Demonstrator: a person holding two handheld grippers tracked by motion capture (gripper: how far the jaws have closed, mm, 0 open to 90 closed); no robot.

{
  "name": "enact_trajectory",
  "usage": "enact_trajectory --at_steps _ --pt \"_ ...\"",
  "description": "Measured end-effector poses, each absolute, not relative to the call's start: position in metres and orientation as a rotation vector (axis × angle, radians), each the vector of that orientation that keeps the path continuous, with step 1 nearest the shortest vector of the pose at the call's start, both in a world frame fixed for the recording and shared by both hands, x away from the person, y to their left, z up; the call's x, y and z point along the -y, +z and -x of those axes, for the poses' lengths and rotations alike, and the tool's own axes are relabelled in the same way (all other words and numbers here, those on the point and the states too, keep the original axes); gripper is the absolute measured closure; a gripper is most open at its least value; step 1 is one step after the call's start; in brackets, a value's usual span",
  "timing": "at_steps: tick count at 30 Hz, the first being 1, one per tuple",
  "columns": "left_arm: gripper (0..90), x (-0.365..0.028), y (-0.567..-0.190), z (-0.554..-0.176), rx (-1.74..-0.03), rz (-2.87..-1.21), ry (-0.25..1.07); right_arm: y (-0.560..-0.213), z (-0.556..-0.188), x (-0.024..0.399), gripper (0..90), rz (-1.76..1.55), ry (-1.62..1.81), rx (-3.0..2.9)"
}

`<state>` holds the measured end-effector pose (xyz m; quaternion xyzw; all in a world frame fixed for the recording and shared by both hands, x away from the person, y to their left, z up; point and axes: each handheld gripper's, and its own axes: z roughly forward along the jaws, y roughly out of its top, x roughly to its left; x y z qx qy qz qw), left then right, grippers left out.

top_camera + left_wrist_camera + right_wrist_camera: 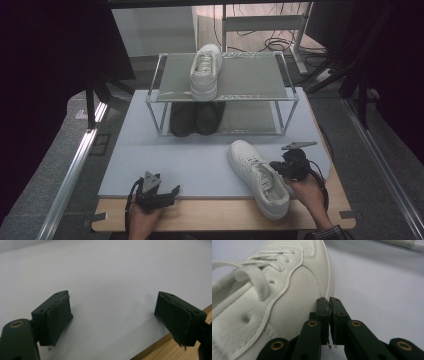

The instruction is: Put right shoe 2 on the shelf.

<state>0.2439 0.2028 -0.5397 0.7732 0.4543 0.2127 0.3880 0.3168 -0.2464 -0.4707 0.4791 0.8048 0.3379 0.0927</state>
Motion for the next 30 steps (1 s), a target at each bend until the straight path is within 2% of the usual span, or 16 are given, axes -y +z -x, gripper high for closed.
enact_trajectory --at_steps 15,30 --pt "13.4 -0.203 -0.540 -0.244 -1.156 -1.967 0.541 -0.455 -0.290 0.264 74.1 -1.382 1.032 -2.374" --pt "13.4 -0.203 -0.540 -0.244 -1.155 -1.967 0.542 -0.431 -0.260 0.275 71.7 -1.359 1.096 -2.385"
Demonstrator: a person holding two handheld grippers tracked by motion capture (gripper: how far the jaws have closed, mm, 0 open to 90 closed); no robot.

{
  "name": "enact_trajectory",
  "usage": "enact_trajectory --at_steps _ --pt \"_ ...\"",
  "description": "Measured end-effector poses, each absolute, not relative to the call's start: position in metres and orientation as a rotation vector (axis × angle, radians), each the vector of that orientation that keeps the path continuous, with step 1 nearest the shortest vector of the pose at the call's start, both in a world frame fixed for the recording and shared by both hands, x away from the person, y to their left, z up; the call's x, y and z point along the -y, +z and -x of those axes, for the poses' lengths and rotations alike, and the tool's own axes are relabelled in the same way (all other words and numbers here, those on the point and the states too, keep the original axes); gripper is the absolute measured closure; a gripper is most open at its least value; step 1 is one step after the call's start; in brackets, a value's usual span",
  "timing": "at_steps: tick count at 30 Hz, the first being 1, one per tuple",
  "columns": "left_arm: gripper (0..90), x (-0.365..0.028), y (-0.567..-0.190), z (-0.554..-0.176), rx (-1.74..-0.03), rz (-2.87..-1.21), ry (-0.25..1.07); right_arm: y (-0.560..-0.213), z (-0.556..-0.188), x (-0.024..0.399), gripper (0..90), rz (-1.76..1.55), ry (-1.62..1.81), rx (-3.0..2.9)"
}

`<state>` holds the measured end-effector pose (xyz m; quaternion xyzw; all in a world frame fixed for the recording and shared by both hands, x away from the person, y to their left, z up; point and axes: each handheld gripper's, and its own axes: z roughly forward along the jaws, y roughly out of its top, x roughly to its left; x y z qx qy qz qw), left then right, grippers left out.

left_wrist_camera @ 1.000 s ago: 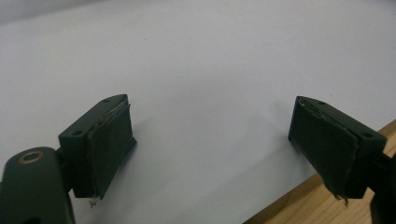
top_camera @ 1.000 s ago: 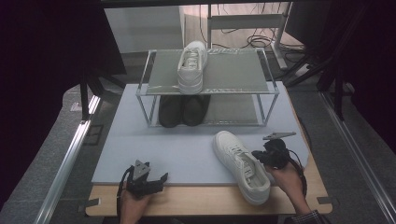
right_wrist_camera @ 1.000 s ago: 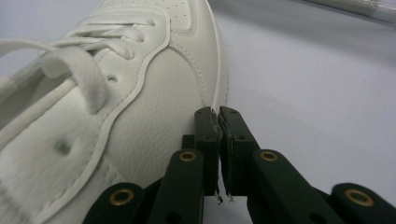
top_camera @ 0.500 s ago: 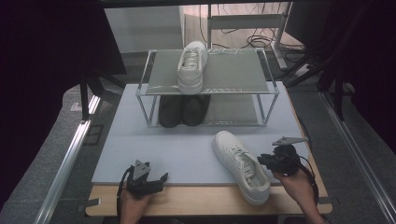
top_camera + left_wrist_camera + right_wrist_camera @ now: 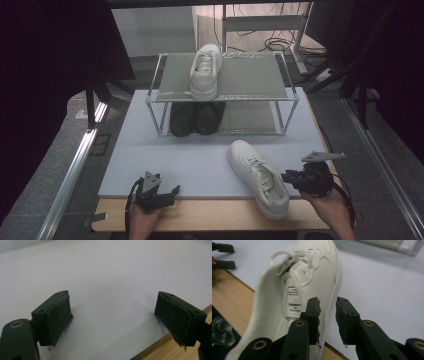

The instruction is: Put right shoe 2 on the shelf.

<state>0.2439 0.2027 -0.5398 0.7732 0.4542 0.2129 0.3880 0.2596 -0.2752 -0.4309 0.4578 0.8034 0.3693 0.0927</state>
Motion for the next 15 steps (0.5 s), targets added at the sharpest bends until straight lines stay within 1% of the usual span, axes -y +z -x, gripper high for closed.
enact_trajectory --at_steps 7,15 --pt "13.4 -0.203 -0.540 -0.244 -1.155 -1.967 0.542 -0.426 -0.256 0.264 68.8 -1.309 1.131 -2.426" --pt "13.4 -0.203 -0.540 -0.244 -1.155 -1.967 0.541 -0.434 -0.265 0.254 64.4 -1.304 1.096 -2.448"
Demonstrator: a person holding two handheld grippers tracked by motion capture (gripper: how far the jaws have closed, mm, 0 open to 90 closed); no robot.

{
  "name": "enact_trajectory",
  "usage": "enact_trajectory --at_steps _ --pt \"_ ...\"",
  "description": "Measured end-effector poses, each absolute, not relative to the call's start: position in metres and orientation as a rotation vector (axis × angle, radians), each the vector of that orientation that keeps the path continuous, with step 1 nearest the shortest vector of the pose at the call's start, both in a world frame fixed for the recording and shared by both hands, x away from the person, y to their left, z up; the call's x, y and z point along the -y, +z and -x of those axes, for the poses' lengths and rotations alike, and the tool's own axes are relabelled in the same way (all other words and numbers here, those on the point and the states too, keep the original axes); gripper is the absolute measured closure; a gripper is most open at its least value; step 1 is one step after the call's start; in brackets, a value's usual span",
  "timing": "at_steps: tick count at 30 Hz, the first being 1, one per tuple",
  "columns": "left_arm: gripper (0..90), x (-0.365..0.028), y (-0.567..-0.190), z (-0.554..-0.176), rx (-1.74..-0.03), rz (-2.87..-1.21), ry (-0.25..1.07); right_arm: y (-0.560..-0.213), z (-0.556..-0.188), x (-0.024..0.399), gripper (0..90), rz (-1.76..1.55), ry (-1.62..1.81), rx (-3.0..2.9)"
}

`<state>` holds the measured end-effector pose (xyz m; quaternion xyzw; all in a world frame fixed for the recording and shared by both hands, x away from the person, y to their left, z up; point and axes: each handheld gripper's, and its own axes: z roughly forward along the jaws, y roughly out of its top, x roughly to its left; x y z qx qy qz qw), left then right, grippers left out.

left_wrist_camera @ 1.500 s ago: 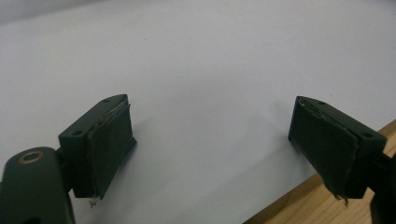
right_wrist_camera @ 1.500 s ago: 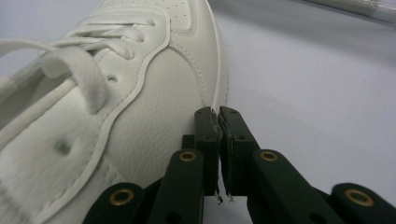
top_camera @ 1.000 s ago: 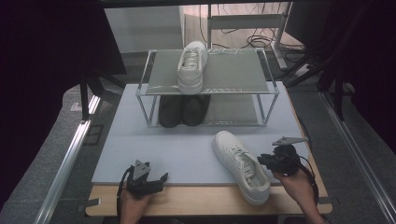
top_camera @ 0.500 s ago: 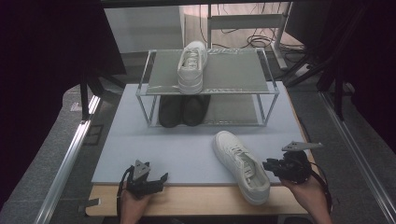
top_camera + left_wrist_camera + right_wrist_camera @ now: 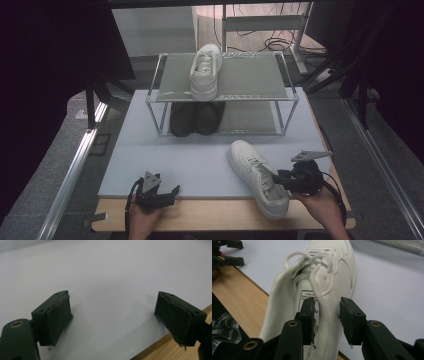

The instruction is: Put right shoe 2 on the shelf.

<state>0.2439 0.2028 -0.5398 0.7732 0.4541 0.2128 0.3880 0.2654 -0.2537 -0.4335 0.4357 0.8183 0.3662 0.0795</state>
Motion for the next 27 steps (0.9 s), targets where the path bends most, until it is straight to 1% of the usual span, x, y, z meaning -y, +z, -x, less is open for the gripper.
enact_trajectory --at_steps 9,11,14,17,20,27 --pt "13.4 -0.203 -0.540 -0.244 -1.155 -1.967 0.541 -0.439 -0.276 0.248 62.8 -1.308 1.074 -2.461" --pt "13.4 -0.203 -0.540 -0.244 -1.155 -1.967 0.541 -0.439 -0.276 0.247 66.4 -1.306 1.072 -2.459" --pt "13.4 -0.203 -0.540 -0.244 -1.155 -1.967 0.541 -0.437 -0.274 0.247 76.0 -1.332 1.046 -2.443" --pt "13.4 -0.203 -0.540 -0.244 -1.155 -1.967 0.541 -0.437 -0.275 0.246 79.8 -1.381 1.062 -2.436" --pt "13.4 -0.203 -0.540 -0.244 -1.155 -1.967 0.541 -0.437 -0.278 0.248 81.9 -1.426 1.087 -2.434" --pt "13.4 -0.203 -0.540 -0.244 -1.155 -1.967 0.541 -0.436 -0.283 0.255 83.1 -1.555 1.173 -2.419"
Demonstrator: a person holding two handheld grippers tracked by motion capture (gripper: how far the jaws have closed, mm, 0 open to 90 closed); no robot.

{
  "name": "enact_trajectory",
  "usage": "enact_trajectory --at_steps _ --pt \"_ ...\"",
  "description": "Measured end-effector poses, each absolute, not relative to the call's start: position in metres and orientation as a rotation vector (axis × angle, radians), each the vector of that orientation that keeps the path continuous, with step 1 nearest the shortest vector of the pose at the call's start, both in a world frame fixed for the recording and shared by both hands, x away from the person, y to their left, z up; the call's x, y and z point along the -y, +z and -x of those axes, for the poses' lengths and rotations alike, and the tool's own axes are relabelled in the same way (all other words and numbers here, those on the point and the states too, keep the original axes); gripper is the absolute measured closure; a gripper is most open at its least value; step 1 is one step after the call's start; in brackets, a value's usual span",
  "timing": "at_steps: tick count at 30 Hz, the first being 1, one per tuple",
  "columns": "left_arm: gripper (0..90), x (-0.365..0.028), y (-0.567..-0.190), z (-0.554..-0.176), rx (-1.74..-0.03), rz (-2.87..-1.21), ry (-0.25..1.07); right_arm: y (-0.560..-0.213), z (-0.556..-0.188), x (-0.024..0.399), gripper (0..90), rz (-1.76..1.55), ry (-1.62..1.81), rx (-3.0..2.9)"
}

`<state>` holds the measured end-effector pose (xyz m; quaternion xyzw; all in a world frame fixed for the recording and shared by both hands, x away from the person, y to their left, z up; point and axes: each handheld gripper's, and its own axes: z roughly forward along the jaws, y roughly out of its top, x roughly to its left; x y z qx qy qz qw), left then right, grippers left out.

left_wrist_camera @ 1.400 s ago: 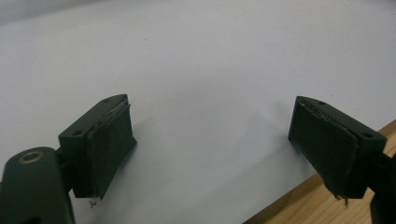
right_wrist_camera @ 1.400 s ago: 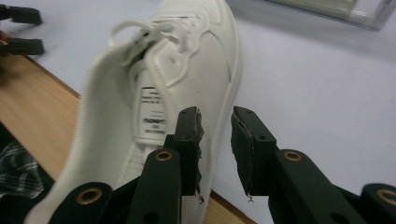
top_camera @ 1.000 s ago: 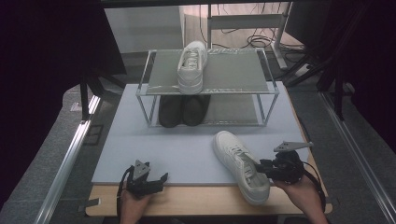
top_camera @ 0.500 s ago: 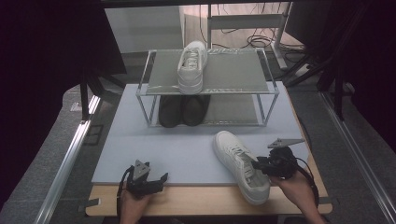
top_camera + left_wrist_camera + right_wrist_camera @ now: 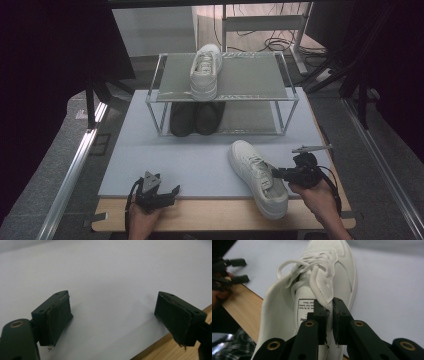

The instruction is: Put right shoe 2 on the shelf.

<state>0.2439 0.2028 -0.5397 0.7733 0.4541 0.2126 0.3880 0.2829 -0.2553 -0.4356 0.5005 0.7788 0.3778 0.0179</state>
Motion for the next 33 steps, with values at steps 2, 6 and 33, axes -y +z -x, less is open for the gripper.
enact_trajectory --at_steps 2,6,33 --pt "13.4 -0.203 -0.540 -0.244 -1.155 -1.967 0.541 -0.435 -0.285 0.258 83.5 -1.586 1.204 -2.411" --pt "13.4 -0.203 -0.540 -0.244 -1.155 -1.967 0.541 -0.434 -0.287 0.263 84.3 -1.627 1.236 -2.390" --pt "13.4 -0.202 -0.540 -0.244 -1.158 -1.962 0.541 -0.400 -0.298 0.271 84.8 -1.657 1.464 -2.348"
